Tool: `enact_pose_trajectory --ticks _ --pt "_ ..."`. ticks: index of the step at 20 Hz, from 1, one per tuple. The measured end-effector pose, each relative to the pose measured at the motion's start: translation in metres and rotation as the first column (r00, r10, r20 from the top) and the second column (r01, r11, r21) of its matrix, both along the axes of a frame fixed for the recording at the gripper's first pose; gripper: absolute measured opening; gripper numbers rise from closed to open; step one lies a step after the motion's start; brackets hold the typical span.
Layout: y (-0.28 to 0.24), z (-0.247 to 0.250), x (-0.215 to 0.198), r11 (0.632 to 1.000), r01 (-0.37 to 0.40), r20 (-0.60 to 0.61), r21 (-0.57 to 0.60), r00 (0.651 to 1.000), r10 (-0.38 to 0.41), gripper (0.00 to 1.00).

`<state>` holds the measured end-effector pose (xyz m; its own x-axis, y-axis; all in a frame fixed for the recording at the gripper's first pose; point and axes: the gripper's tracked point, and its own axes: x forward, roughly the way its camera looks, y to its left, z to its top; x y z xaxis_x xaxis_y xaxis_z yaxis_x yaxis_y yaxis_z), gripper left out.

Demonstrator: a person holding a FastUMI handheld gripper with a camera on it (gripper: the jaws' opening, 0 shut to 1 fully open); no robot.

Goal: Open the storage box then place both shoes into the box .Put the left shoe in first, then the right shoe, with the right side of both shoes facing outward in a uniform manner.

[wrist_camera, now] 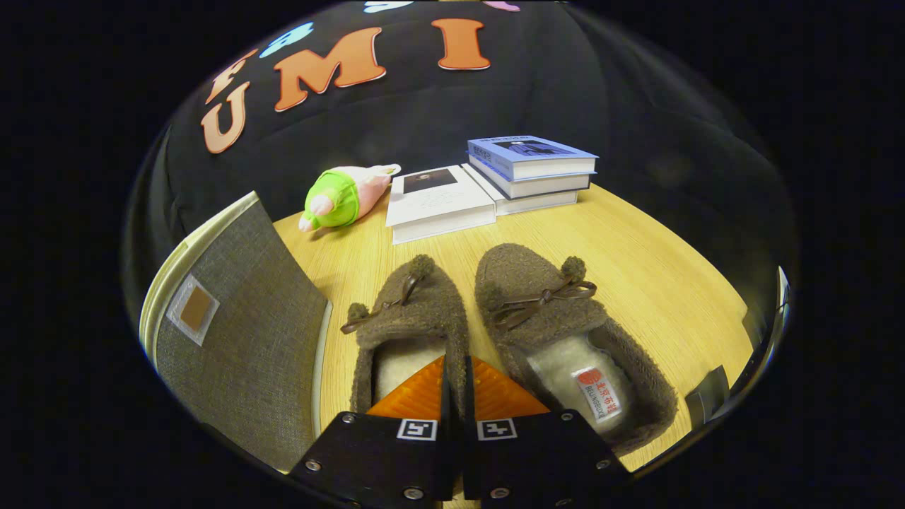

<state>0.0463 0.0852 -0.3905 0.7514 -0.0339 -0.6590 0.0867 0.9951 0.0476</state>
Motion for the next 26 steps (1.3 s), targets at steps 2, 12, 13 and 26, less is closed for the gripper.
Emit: enact_pose_trajectory --ticks 2,12,13,26 --pt "0.003 0.004 0.002 0.999 0.005 0.008 0.044 1.000 -0.005 0.04" --pt "0.027 0.081 0.021 0.995 -0.021 0.139 0.102 0.990 0.007 0.03" --pt "0.028 0.093 0.023 0.994 -0.022 0.155 0.103 0.988 0.005 0.03" --pt "0.112 0.218 0.014 0.983 -0.120 0.305 0.142 0.950 0.072 0.03"
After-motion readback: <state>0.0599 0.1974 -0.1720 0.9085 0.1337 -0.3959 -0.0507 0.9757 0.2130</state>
